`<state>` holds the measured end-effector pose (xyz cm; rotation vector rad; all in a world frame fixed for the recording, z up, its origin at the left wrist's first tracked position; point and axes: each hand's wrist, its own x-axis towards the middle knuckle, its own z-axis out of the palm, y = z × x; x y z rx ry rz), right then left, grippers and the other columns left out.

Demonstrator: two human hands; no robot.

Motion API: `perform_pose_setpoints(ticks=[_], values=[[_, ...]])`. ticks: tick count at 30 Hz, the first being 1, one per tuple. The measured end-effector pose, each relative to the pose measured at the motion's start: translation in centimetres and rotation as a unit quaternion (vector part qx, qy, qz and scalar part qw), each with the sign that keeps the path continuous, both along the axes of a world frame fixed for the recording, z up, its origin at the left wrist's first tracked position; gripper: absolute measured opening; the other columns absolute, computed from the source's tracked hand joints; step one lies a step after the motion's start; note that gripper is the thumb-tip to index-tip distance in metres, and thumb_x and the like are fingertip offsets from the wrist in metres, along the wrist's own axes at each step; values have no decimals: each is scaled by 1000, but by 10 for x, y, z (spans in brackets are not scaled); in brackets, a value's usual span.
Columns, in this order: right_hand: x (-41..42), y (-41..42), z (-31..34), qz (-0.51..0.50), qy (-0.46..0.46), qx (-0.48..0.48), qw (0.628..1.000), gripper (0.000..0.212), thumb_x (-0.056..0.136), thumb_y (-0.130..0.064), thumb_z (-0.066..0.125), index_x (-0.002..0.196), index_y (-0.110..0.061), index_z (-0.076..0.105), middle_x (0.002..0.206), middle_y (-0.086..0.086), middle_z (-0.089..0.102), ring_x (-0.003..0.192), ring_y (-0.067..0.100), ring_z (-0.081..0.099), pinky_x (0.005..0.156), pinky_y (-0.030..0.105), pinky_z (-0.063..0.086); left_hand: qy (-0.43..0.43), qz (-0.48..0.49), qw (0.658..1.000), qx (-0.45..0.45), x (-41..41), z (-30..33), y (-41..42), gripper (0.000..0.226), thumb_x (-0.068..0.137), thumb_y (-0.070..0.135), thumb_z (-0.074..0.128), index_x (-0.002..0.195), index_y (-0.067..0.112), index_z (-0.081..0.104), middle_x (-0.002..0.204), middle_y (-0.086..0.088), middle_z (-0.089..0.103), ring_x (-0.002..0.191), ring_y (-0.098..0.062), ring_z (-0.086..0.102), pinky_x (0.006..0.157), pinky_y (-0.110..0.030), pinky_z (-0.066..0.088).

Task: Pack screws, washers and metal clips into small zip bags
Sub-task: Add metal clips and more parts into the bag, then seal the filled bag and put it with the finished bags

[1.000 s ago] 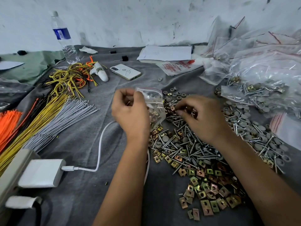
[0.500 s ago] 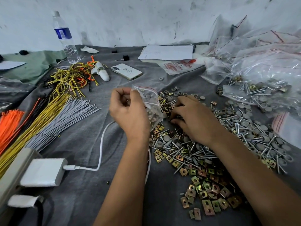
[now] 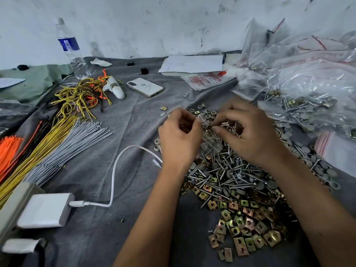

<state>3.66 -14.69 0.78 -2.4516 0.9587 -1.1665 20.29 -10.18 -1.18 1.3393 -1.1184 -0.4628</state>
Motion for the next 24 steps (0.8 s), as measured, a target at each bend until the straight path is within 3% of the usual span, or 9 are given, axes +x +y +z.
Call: perform_pose_setpoints(ticks=[4, 7, 9, 11, 14, 16, 19, 22, 24], values=[[0, -2, -3, 2, 6, -1, 1000, 12, 84, -23, 80, 92, -15, 78, 96, -1, 63, 91, 16, 61, 78, 39, 51, -2, -5, 1000, 8, -1, 0, 1, 11, 94, 12, 66, 84, 14, 62, 67, -9, 69, 53, -25, 66, 51, -44, 58], [-1, -4, -4, 18, -7, 5, 1000, 24, 92, -37, 70, 96, -15, 78, 95, -2, 63, 89, 15, 62, 75, 41, 51, 15, 0, 1000, 7, -2, 2, 2, 10, 94, 9, 65, 85, 10, 62, 66, -11, 69, 48, -24, 66, 47, -39, 57], [-2, -2, -4, 48, -6, 33, 998, 35, 95, -49, 63, 97, -17, 77, 96, -4, 62, 88, 15, 62, 73, 42, 51, 38, 6, 999, 2, -1, 3, 3, 8, 94, 8, 65, 86, 7, 62, 67, -16, 68, 49, -27, 67, 46, -38, 56], [-2, -1, -4, 68, 26, 52, 996, 41, 90, -58, 65, 99, -21, 77, 98, -7, 62, 91, 14, 61, 75, 40, 52, 59, 16, 998, -6, 0, 5, 2, 7, 93, 8, 66, 87, 8, 63, 71, -21, 68, 57, -36, 69, 50, -47, 58], [0, 0, -4, 58, 58, 43, 996, 29, 86, -43, 74, 99, -18, 77, 97, -6, 66, 90, 13, 63, 80, 43, 54, 100, 19, 995, -18, 2, 6, 3, 10, 95, 13, 67, 87, 7, 64, 73, -22, 69, 65, -43, 69, 62, -57, 60], [-2, -2, -3, 44, 11, 49, 998, 18, 89, -31, 71, 101, -18, 76, 94, -7, 70, 86, 9, 65, 77, 42, 57, 116, 29, 992, -34, 4, 7, 3, 17, 95, 26, 64, 87, 11, 63, 79, -18, 69, 72, -43, 68, 68, -58, 60], [-9, -3, 0, 63, -122, 108, 985, 11, 96, -27, 63, 103, -24, 72, 93, -6, 73, 75, 9, 69, 63, 31, 60, 48, 65, 996, -22, 10, 6, 3, 23, 95, 40, 53, 94, 20, 64, 97, -4, 68, 98, -31, 64, 91, -57, 52], [-13, -3, 6, 115, -250, 148, 950, 12, 104, -20, 57, 100, -25, 67, 94, -3, 74, 79, 18, 75, 61, 25, 59, 41, -31, 997, 51, 10, 5, 3, 39, 98, 59, 37, 113, 32, 61, 111, 8, 71, 110, -11, 64, 95, -43, 50], [-14, -3, 10, 130, -322, 179, 920, 11, 104, -22, 56, 101, -25, 65, 92, 5, 74, 84, 31, 75, 64, 36, 62, 57, -134, 986, 77, 6, 4, 4, 43, 100, 61, 32, 119, 32, 58, 107, 1, 75, 105, -19, 70, 87, -46, 54]])
